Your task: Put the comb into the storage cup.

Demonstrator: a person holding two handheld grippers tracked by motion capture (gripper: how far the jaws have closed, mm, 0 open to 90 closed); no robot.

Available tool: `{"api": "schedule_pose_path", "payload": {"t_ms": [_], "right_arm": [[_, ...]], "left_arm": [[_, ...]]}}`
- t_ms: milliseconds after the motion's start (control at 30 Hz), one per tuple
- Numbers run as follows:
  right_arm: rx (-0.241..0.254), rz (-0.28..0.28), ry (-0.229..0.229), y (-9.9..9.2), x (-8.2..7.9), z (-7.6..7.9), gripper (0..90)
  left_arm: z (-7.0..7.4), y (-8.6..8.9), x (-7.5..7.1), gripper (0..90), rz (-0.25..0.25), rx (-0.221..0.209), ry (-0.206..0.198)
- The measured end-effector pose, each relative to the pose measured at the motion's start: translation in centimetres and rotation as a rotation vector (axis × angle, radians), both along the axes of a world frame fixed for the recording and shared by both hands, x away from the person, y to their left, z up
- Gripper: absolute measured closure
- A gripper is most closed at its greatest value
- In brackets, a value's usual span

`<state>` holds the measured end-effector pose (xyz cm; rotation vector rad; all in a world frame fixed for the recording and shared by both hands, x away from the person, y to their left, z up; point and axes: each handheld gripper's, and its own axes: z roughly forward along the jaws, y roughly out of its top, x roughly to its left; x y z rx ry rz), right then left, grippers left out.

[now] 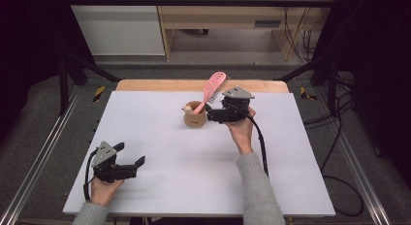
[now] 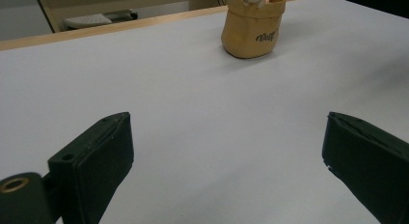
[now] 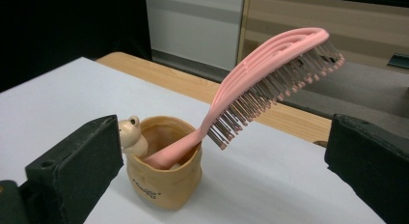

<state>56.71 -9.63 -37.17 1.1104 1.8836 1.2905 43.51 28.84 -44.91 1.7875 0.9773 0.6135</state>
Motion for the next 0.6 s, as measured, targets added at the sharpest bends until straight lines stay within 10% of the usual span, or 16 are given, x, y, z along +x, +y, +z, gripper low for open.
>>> {"api": "schedule_pose_path", "payload": {"t_ms": [600], "right_arm": [[0.056,0.067,0.006,-2.8,-2.9,-0.1,0.3]], "left_arm": [[-0.1,0.0,0.1,4.1,0.001,-0.004,0.007]]}}
